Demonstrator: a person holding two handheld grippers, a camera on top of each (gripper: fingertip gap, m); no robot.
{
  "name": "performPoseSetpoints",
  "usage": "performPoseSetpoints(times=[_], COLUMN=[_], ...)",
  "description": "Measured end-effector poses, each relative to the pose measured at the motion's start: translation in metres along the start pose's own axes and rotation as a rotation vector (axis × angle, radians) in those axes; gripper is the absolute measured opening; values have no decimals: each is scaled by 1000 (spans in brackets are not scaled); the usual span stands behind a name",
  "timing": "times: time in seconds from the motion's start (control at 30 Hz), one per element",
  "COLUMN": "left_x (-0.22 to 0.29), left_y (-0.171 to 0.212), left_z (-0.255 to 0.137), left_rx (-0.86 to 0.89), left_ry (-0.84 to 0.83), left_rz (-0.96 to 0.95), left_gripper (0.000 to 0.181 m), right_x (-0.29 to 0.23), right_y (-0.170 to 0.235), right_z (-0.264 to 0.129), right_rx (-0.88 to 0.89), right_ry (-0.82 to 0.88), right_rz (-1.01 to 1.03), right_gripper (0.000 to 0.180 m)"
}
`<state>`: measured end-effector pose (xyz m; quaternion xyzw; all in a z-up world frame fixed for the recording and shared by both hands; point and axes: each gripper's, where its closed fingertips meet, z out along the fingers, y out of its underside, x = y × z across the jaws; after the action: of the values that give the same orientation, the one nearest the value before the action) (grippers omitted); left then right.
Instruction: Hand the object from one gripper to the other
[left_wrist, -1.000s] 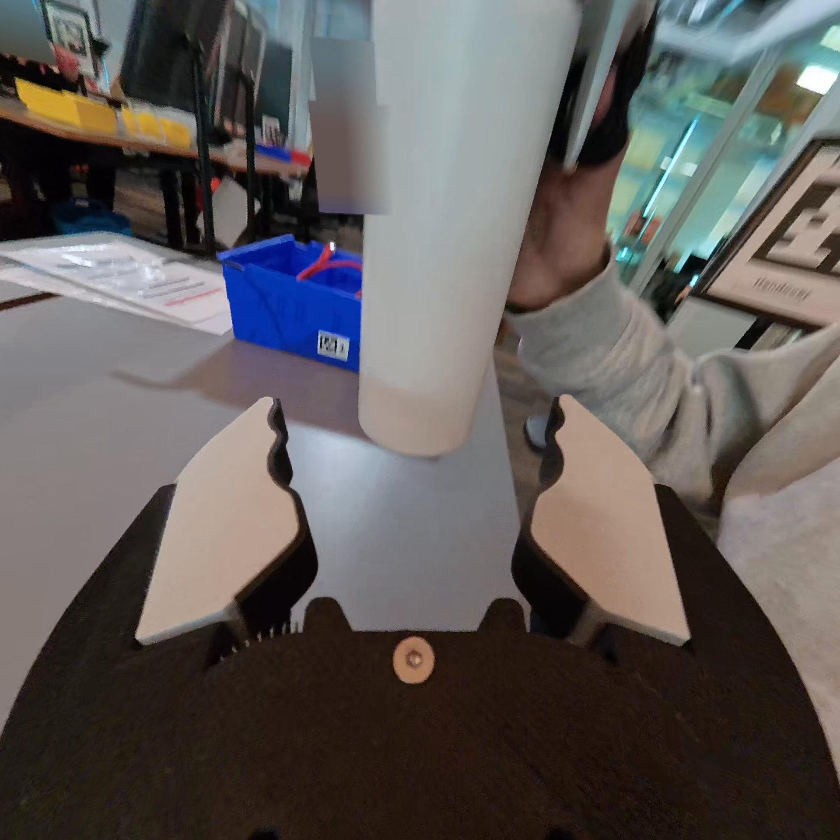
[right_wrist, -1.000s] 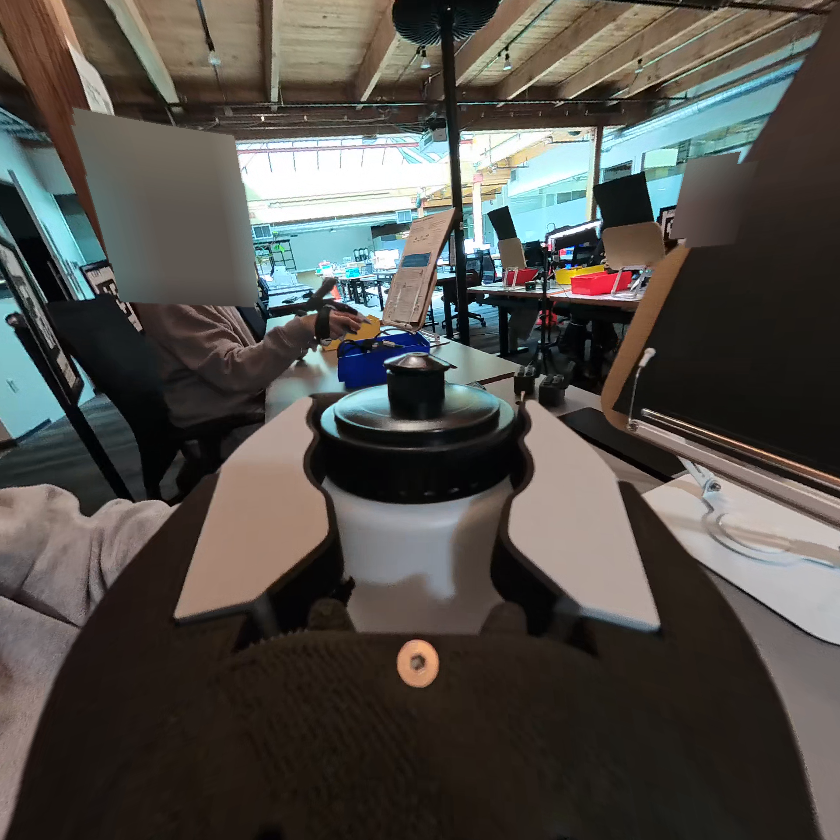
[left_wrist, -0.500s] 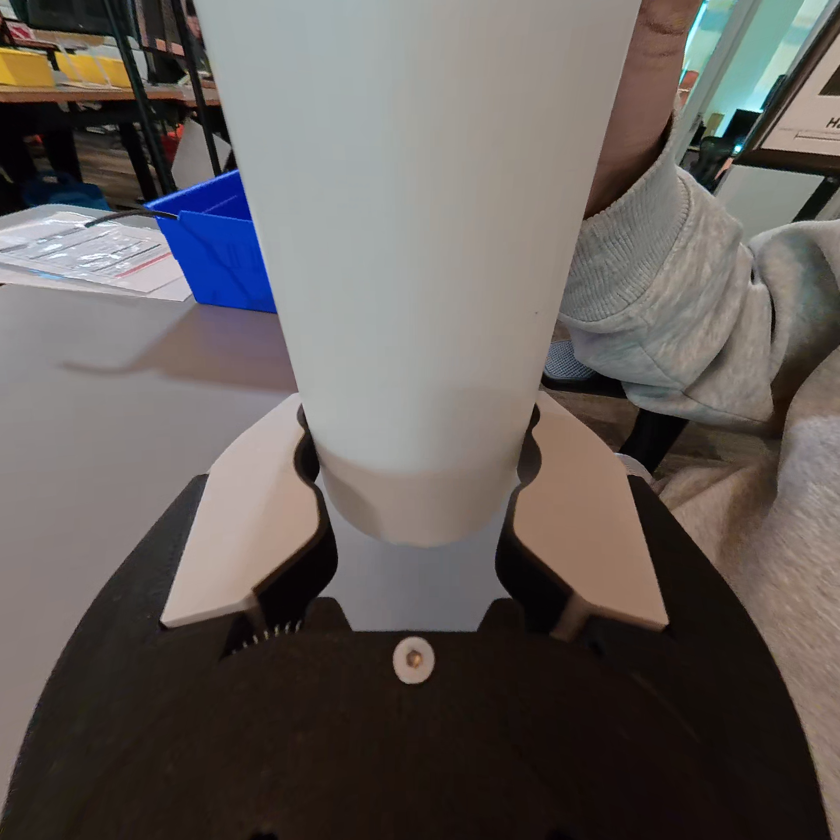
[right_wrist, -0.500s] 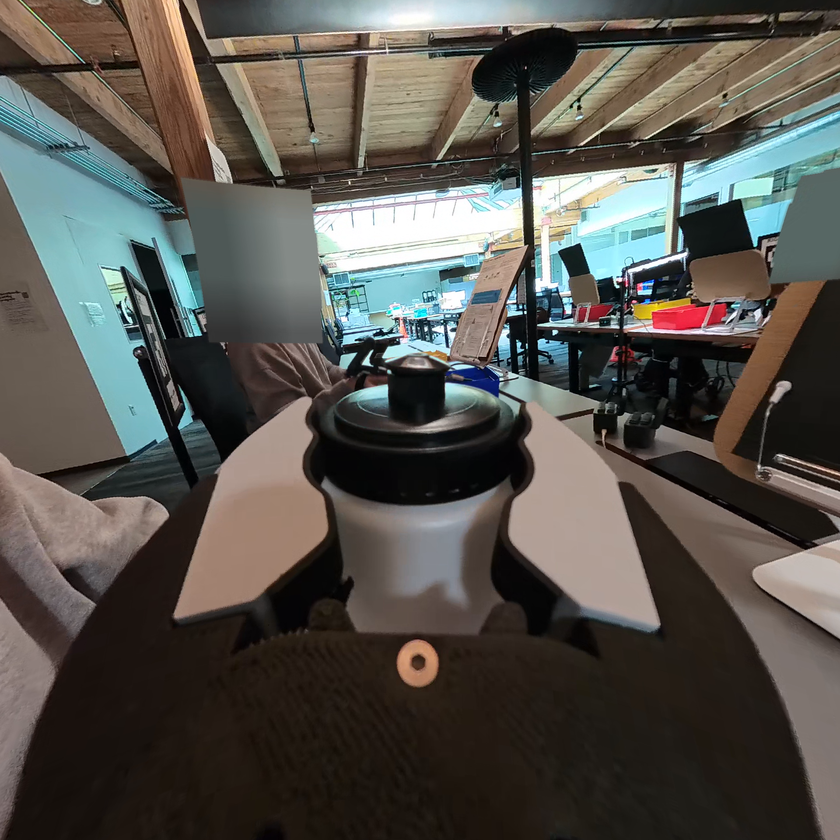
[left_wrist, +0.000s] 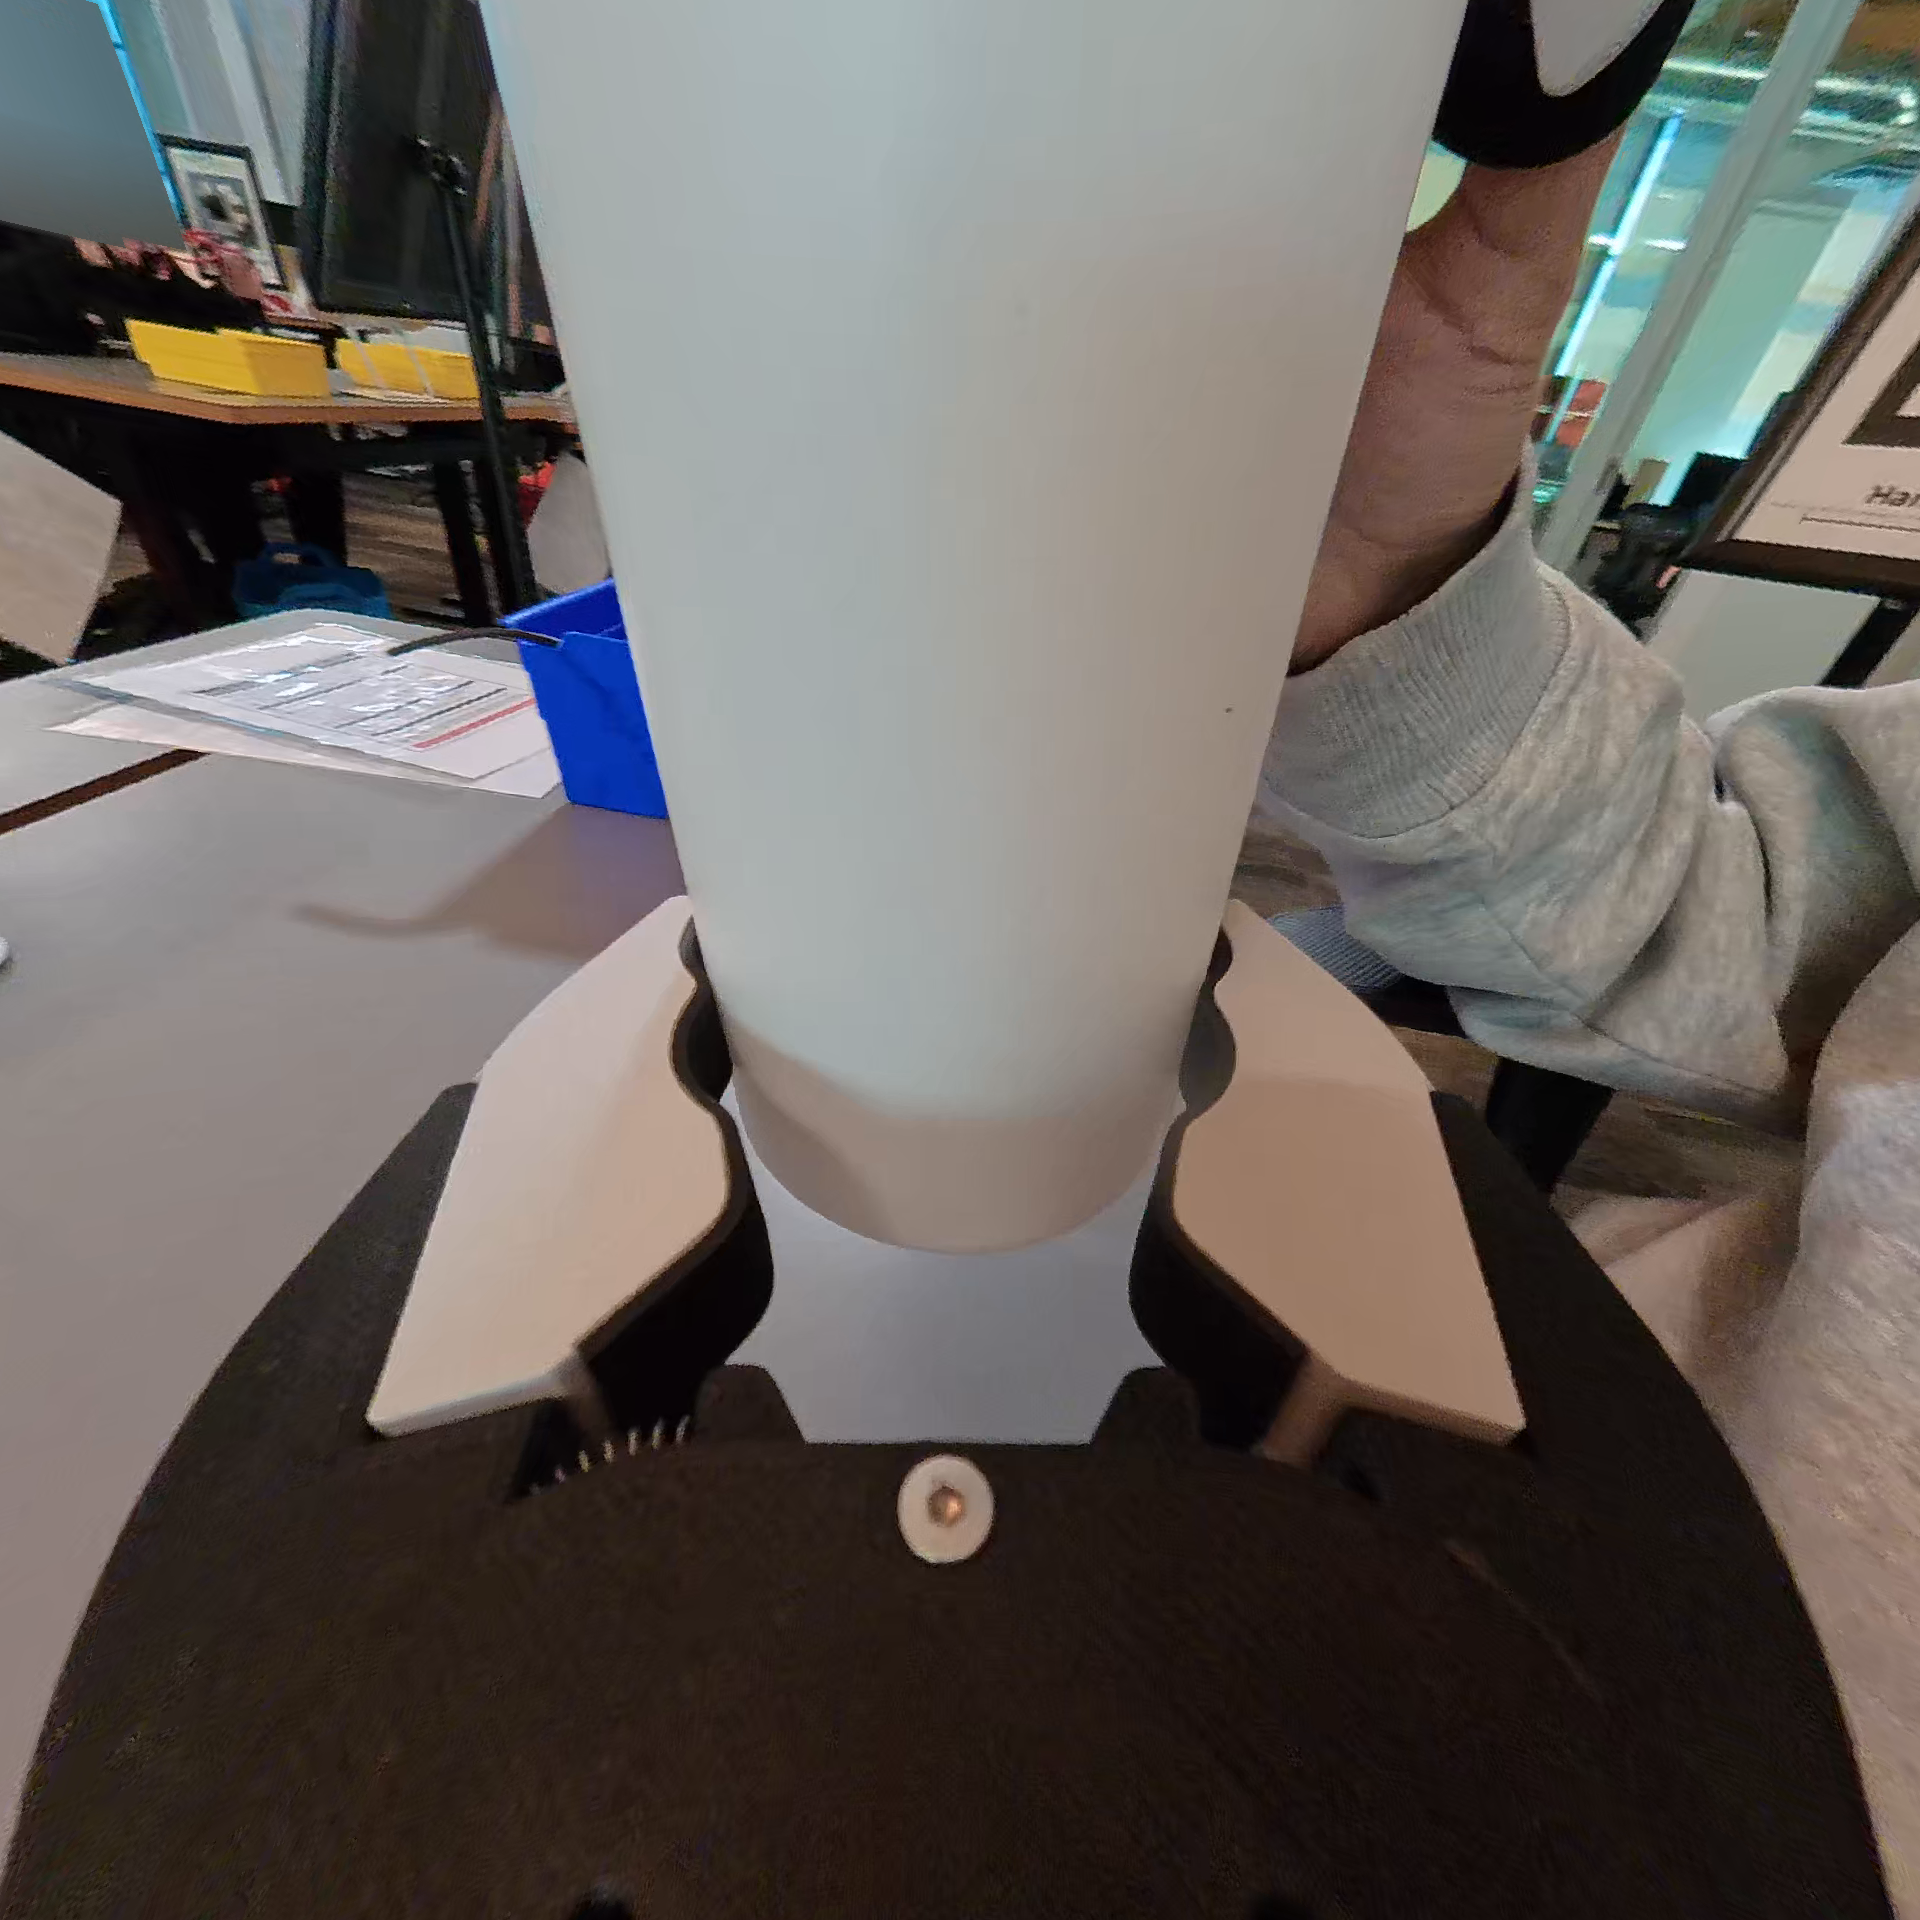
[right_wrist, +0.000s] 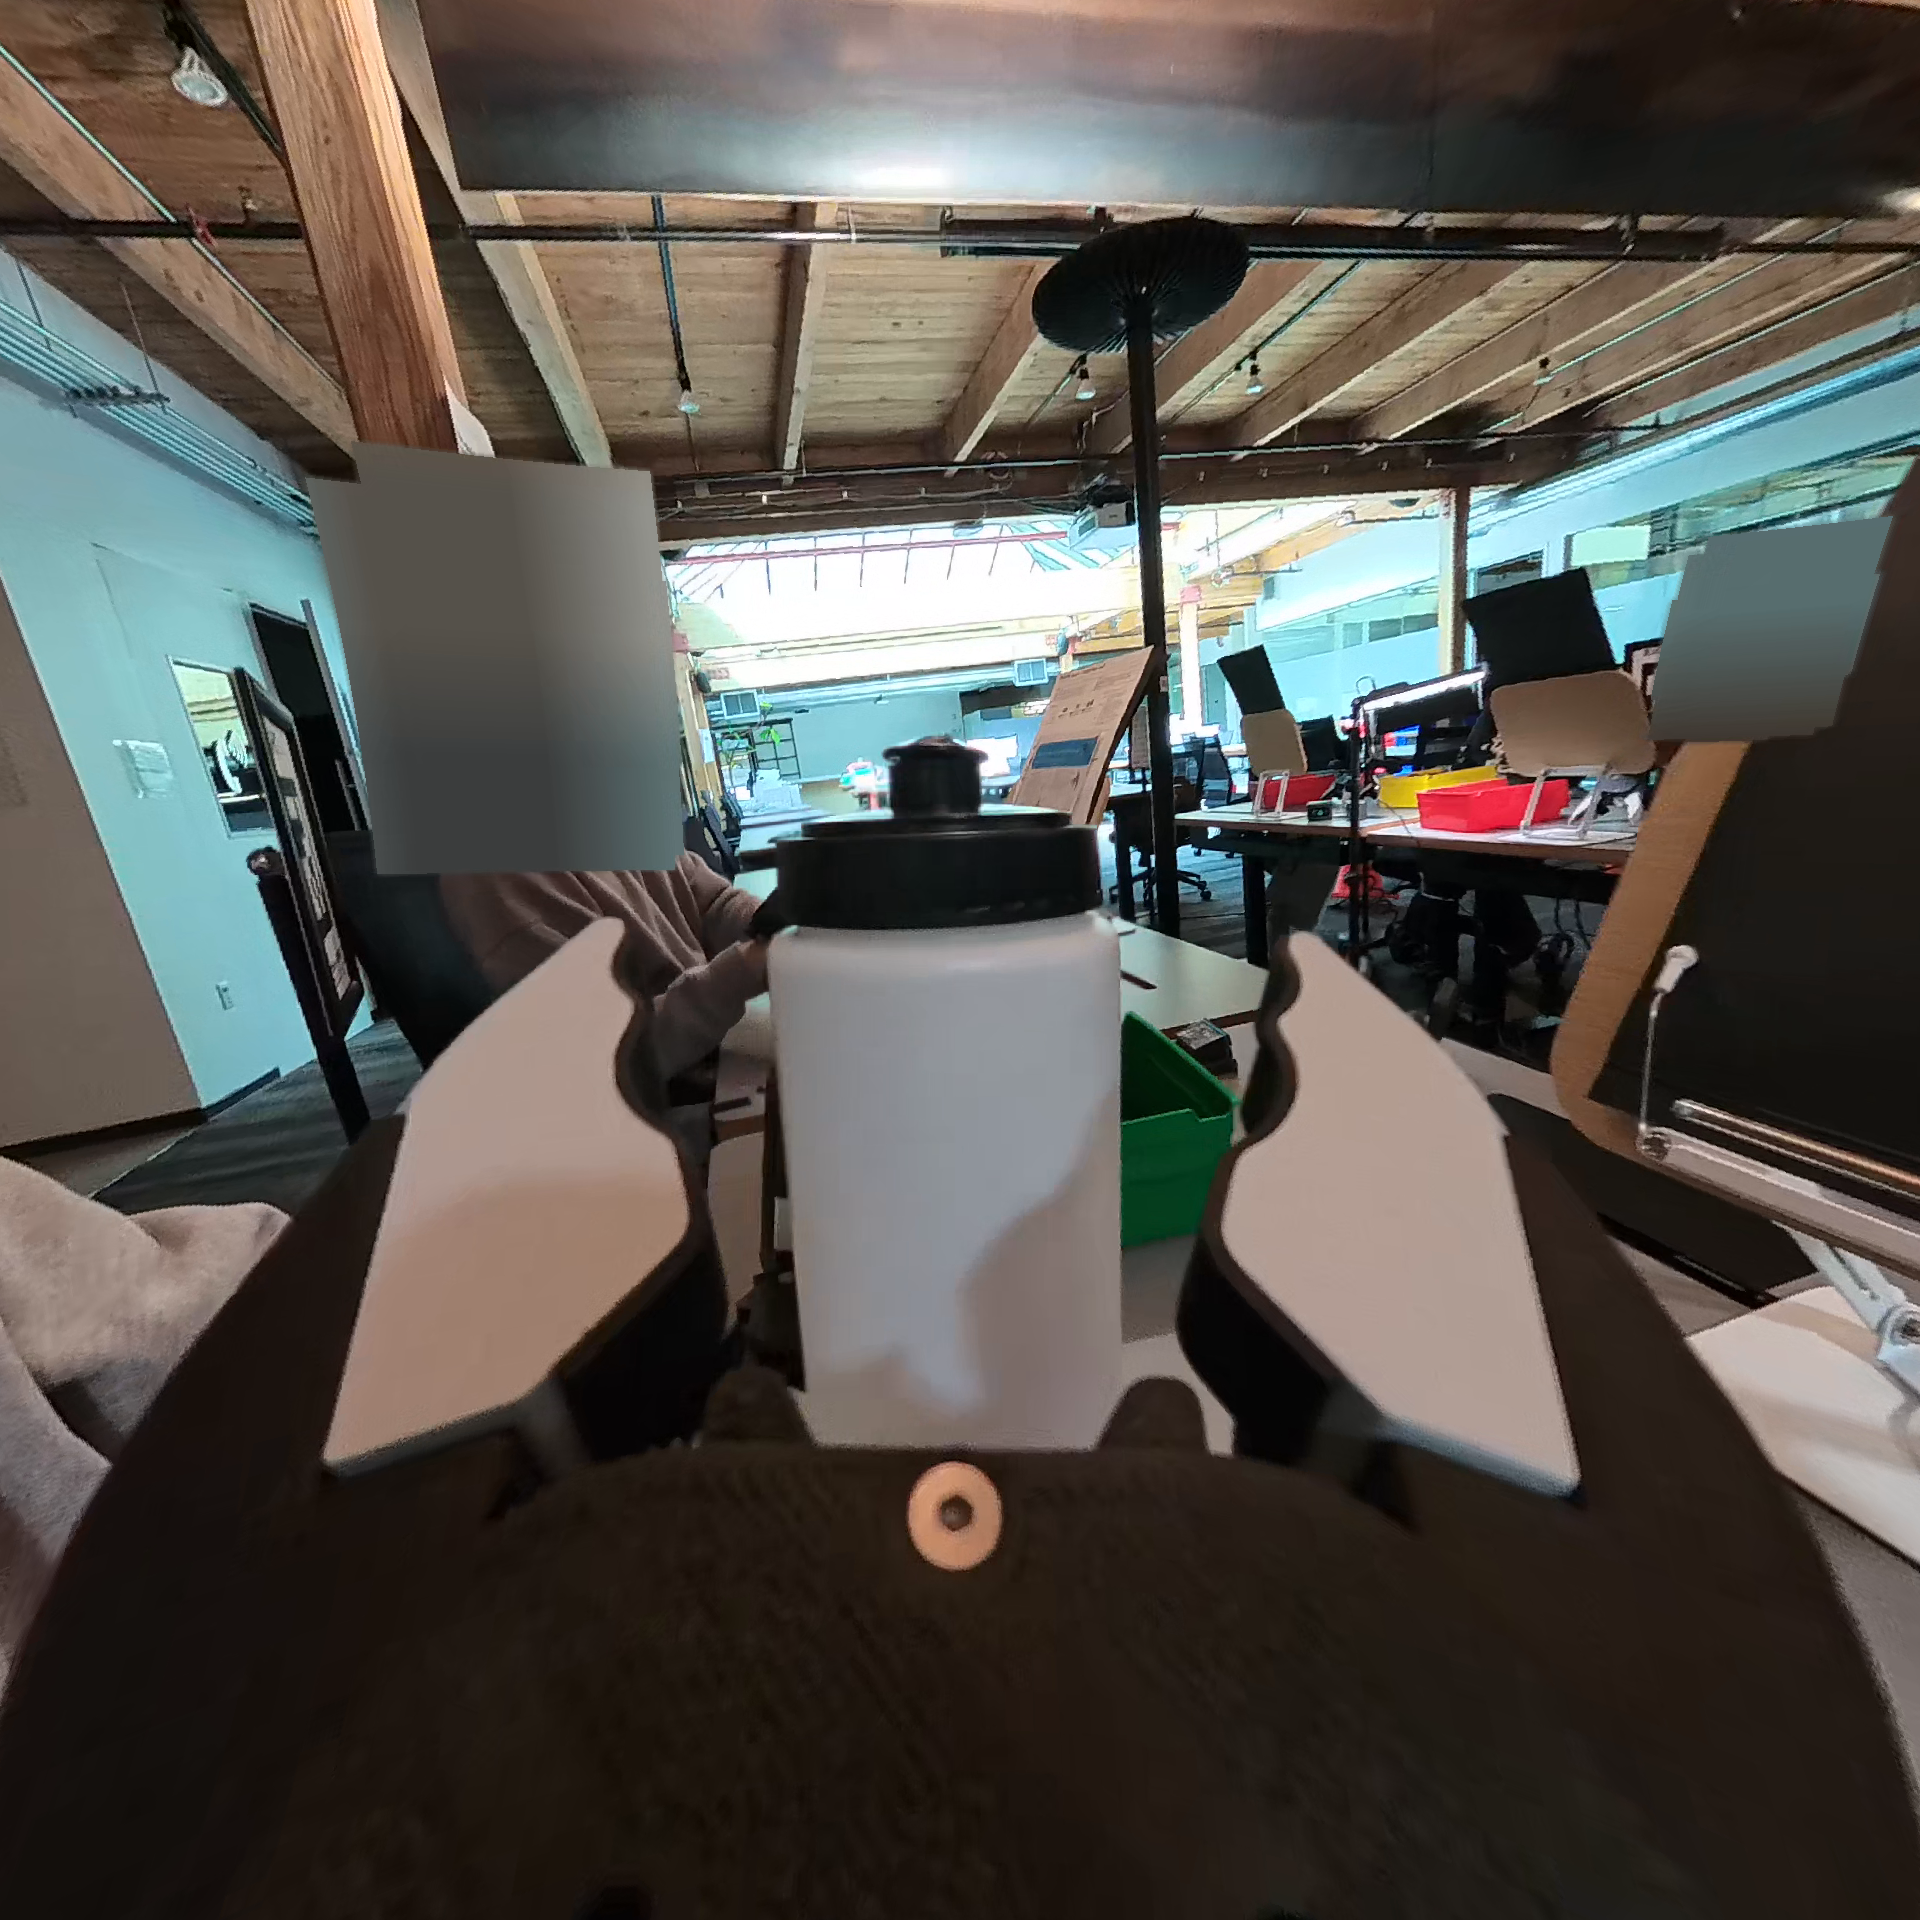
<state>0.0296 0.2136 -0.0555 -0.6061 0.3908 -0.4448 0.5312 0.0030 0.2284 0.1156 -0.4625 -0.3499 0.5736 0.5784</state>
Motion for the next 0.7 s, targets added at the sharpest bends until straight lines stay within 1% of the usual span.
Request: performPoseSetpoints(times=[0.17, 0.27, 0.4, 0.5, 0.6, 0.63, 0.7], left_x=[-18, -28, -35, -40, -49, -50, -49], left_y=[-6, -3, 5, 13, 22, 24, 25], left_z=[-15, -20, -23, -33, -47, -51, -54], left_rx=[12, 7, -7, -7, -28, -36, -31], left_ry=[-60, -96, -118, -168, -275, -309, -353], left_rz=[-11, -12, -25, -31, -10, 5, 18], left_gripper=[88, 88, 88, 88, 88, 88, 88], right_x=[7, 8, 12, 24, 30, 29, 29], right_y=[-18, -28, -22, 2, 38, 53, 87], right_z=[-11, -17, -18, -19, -17, -14, -9], right_rx=[47, 59, 30, -5, 12, 2, -65], right_ry=[38, 71, 109, 143, 135, 117, 81], right_rz=[-13, -64, -149, -150, -115, -109, -122], right_gripper=[109, 105, 103, 103, 100, 98, 87])
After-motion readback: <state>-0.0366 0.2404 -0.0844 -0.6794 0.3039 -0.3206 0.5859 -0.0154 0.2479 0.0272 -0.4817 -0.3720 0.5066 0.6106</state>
